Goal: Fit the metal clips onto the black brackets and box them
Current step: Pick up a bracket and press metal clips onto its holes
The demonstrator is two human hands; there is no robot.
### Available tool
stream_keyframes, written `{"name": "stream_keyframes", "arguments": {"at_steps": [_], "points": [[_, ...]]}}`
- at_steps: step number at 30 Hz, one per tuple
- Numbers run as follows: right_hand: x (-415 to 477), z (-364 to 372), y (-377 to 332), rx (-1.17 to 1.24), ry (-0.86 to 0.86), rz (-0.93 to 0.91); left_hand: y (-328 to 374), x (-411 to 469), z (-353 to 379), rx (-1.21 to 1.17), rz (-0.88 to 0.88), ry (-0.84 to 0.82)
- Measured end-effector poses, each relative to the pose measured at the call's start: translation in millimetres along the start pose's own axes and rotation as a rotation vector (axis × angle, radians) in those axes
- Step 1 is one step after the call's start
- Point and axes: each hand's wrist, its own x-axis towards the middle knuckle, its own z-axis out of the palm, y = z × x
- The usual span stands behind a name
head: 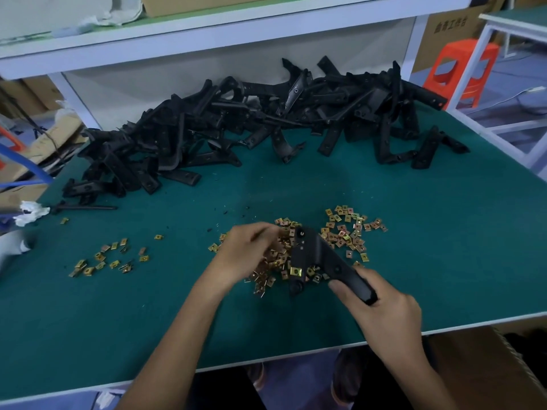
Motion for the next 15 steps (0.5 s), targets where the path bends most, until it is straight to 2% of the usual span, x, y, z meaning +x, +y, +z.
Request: {"name": "stream_keyframes", "arguments": {"at_steps": [2, 4, 6, 10, 15], "points": [[-1.3, 0.4, 0.4, -0.018, 0.012, -0.012, -8.1, 21.1, -1.2, 0.390, 0.069, 0.178], [-1.5, 0.1, 0.7, -0.040, 0.020, -0.024, -16.5, 36.0, 0.9, 0.557, 0.072, 0.160], [-1.2, 0.0, 1.2, -0.055, 0.020, -0.027, -21.5, 44.1, 1.7, 0.609, 0.055, 0.121], [-0.5, 2.3, 3.1, -0.078, 0.031, -0.046, -20.8, 47.6, -3.9, 0.518, 0.049, 0.111], [-1.0, 1.8, 3.3, -0.083, 0.009, -0.033, -6.2, 20.4, -4.0, 0.083, -0.041, 0.172]]}}
